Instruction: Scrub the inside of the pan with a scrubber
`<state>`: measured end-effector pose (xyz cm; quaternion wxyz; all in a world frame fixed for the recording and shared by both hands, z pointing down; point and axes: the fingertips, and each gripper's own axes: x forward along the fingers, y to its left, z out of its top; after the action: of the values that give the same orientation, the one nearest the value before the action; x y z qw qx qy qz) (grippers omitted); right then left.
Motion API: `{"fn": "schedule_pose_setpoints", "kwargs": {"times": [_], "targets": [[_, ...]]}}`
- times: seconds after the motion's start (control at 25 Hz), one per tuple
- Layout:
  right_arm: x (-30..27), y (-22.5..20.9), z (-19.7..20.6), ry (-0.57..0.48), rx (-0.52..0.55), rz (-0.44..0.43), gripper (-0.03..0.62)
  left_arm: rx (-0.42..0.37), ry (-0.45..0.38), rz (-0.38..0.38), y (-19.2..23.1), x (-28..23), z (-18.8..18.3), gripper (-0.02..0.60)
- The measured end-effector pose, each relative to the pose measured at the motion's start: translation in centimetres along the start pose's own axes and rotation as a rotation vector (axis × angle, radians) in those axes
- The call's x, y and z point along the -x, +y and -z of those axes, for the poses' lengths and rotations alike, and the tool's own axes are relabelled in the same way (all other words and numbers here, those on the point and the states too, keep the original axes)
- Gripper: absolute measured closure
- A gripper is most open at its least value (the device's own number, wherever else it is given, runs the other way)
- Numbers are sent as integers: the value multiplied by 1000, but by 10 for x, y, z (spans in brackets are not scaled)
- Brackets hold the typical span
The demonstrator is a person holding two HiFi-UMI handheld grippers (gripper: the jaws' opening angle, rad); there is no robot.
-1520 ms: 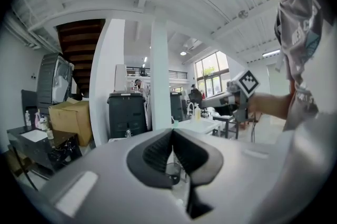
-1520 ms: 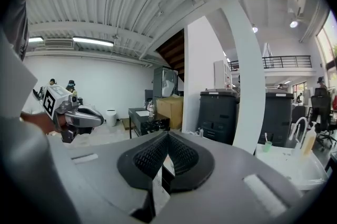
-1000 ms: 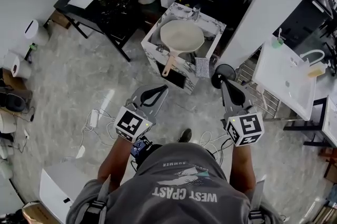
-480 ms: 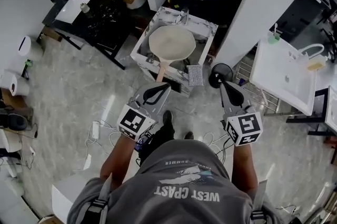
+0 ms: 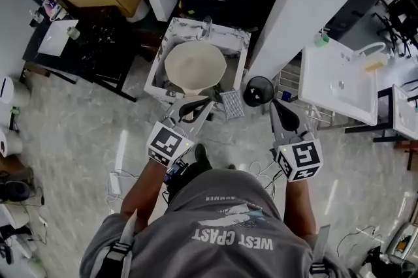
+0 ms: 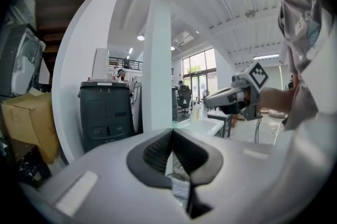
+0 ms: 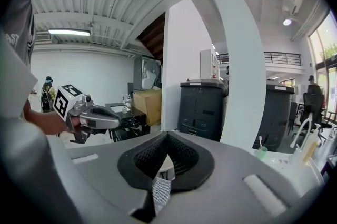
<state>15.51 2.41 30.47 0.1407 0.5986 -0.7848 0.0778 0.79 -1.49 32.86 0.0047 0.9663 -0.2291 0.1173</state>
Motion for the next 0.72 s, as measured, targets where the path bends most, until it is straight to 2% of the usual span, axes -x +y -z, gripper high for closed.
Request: {"fn": "schedule_pose_setpoints", "kwargs": {"times": [0.36,0.72], "targets": [[-18,8,0,42,-15,111,592,-16,18,103,31,-17,20,580],[-25,9,19,112,-13,134,592,-14,71,139,38,-41,56,580]]}}
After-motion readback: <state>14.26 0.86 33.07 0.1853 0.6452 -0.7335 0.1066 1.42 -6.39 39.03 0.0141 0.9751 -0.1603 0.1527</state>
